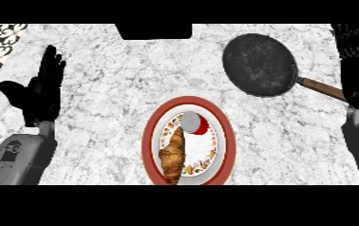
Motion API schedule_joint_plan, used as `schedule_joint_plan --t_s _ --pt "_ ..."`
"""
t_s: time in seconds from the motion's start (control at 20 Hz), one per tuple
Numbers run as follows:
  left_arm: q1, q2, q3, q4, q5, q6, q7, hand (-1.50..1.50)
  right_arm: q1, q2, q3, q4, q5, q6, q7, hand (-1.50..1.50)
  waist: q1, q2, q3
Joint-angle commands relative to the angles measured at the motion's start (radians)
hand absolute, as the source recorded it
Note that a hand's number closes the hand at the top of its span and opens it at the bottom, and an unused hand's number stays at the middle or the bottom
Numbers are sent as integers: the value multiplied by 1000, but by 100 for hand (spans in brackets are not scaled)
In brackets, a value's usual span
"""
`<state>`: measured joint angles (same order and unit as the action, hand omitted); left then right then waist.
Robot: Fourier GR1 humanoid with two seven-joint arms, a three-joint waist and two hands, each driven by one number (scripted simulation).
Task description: Pick the can from the plate and place it in the pan
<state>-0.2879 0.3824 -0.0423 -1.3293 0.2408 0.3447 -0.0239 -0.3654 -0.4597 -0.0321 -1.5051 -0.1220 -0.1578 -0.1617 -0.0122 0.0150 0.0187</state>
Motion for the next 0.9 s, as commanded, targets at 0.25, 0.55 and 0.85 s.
schedule_joint_plan --t_s 0.25,0.55,0.85 --pt "-93 -19 -105 -45 -31 -85 -1 0 -78 50 489 76 -13 534 77 150 186 36 -22" --pt "2 -9 -75 -46 2 -110 30 0 -164 -20 456 187 217 511 -310 -150 40 -11 -17" --pt "44 -27 -86 -88 -22 -91 38 0 -392 -161 380 195 201 712 -266 -150 27 -17 -19"
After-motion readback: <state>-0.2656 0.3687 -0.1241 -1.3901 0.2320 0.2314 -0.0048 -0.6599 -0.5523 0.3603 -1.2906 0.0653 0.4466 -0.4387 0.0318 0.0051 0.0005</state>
